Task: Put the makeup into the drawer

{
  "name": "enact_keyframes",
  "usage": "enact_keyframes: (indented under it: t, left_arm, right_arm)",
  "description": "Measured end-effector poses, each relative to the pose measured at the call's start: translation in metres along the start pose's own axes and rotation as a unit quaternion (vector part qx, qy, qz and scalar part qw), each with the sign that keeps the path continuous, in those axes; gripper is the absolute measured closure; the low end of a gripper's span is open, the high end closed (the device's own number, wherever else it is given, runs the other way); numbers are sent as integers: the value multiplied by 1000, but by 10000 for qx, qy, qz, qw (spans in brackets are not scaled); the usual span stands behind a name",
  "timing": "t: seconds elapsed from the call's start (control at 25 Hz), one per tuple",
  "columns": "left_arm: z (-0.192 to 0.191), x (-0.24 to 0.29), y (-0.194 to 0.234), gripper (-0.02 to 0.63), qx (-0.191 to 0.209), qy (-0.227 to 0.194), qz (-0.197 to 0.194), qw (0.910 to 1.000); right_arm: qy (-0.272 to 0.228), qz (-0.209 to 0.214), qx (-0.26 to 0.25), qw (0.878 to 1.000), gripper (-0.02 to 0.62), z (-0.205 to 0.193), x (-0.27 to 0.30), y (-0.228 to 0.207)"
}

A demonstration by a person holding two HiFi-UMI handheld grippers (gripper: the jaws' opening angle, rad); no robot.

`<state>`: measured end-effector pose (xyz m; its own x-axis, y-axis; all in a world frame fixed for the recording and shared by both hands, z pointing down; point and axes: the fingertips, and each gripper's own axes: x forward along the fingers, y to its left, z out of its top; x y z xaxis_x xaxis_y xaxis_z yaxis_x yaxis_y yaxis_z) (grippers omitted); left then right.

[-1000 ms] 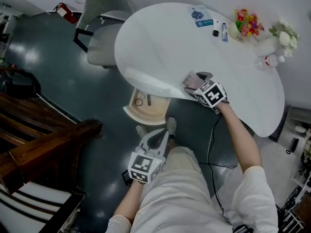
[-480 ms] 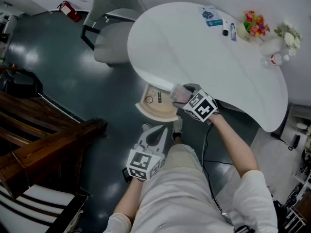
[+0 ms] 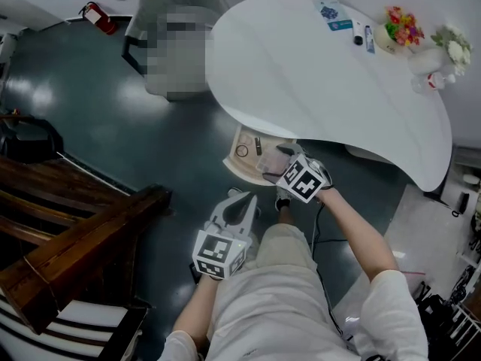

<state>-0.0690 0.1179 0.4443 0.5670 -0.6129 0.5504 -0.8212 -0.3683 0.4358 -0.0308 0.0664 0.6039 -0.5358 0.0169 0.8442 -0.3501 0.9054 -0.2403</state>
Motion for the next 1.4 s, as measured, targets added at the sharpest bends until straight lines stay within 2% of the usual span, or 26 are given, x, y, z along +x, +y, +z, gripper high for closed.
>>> enact_keyframes:
  t: [0.28, 0.68, 1.0, 1.4]
  left_arm:
    - [-10, 6, 32, 597, 134, 142, -96, 9998]
    - [-36, 7, 66, 597, 11, 317, -125, 9994]
    - [-49, 14, 75, 597, -8, 455, -180, 9988]
    - [-53, 20, 66, 597, -81, 497, -187, 9986]
  right_arm:
    - [584, -368, -318, 9971, 215, -29, 77, -17]
    - [780, -1109, -525, 9894, 215, -41, 142, -71]
    - [1126, -1435, -606, 9814, 215, -64, 172, -102]
    - [1565, -1753, -921, 9676, 215, -79, 184, -115]
